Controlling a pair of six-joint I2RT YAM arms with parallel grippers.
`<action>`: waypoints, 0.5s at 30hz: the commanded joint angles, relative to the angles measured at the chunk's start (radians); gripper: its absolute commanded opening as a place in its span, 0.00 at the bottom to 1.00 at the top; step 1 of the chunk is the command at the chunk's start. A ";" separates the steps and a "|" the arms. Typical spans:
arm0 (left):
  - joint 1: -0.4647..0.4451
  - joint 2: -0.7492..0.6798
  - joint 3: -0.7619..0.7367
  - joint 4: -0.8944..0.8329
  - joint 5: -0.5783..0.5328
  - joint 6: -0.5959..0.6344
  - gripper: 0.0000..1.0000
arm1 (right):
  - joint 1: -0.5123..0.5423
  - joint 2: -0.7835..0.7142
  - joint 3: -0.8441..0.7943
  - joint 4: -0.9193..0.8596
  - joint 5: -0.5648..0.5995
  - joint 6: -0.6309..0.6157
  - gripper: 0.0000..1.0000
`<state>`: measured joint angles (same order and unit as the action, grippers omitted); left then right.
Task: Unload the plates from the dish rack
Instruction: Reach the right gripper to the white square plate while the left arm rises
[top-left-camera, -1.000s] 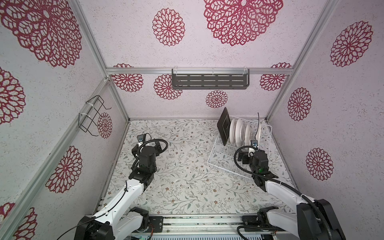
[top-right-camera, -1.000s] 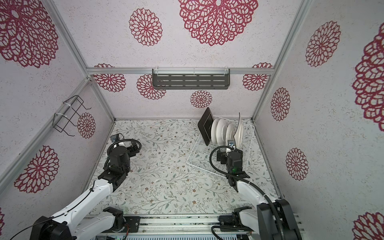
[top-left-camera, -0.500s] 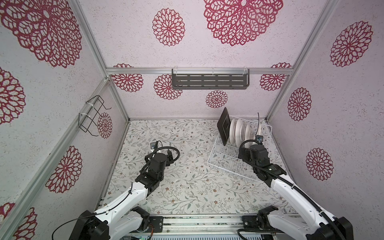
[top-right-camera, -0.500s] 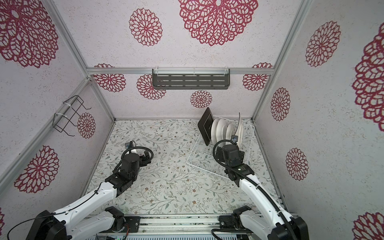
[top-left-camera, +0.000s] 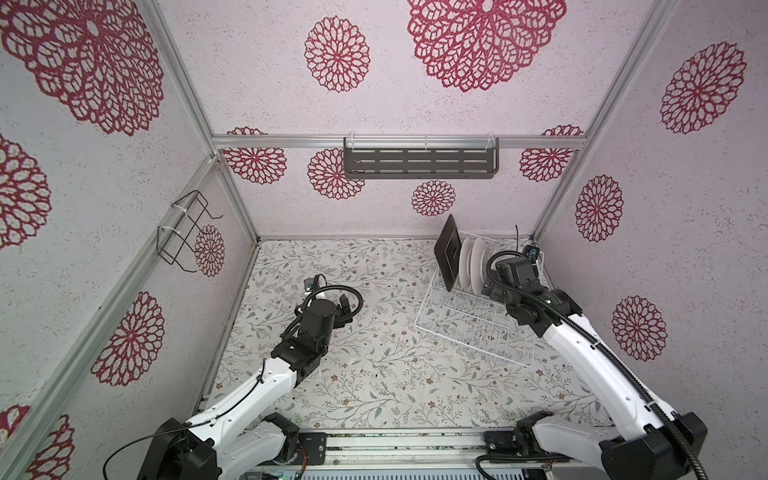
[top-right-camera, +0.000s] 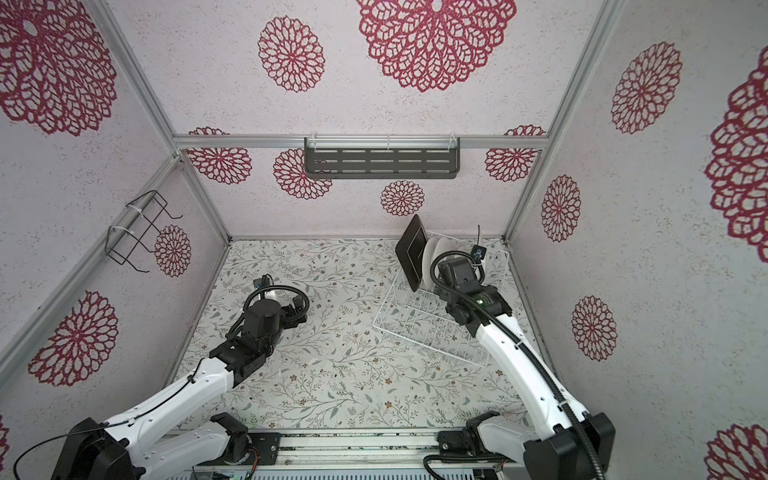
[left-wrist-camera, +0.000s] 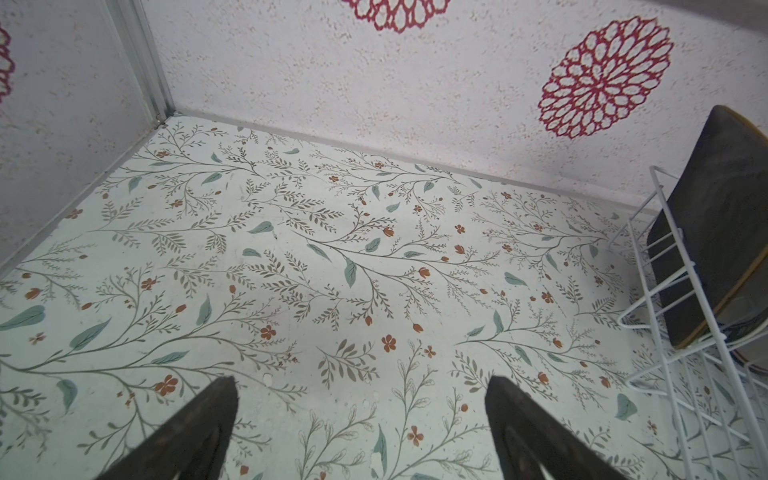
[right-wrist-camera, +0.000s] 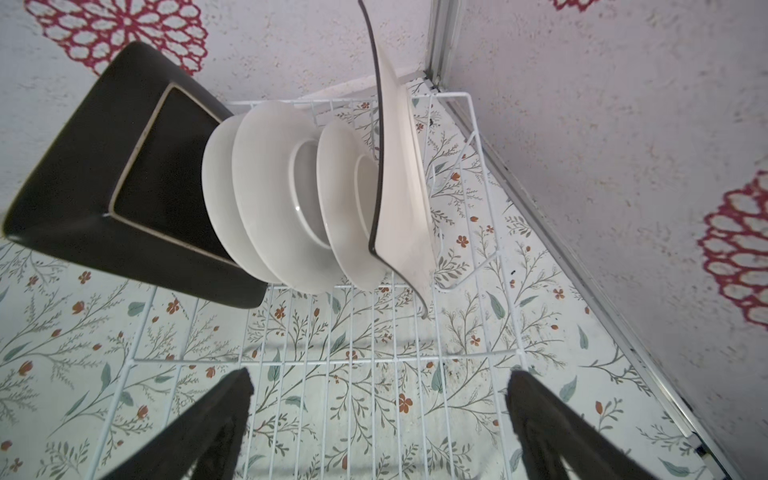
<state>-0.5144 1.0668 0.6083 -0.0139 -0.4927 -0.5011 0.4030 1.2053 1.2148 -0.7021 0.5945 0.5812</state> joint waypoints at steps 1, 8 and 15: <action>-0.012 0.018 0.031 -0.022 0.026 -0.009 0.97 | 0.005 0.028 0.076 -0.106 0.074 0.031 0.99; -0.015 0.058 0.074 -0.047 0.036 0.008 0.97 | -0.012 0.140 0.230 -0.173 0.213 -0.036 0.99; -0.016 0.106 0.115 -0.061 0.054 0.030 0.97 | -0.139 0.253 0.310 -0.191 0.023 -0.095 0.99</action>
<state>-0.5194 1.1576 0.6914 -0.0601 -0.4534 -0.4927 0.3347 1.4330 1.4830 -0.8494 0.7013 0.5228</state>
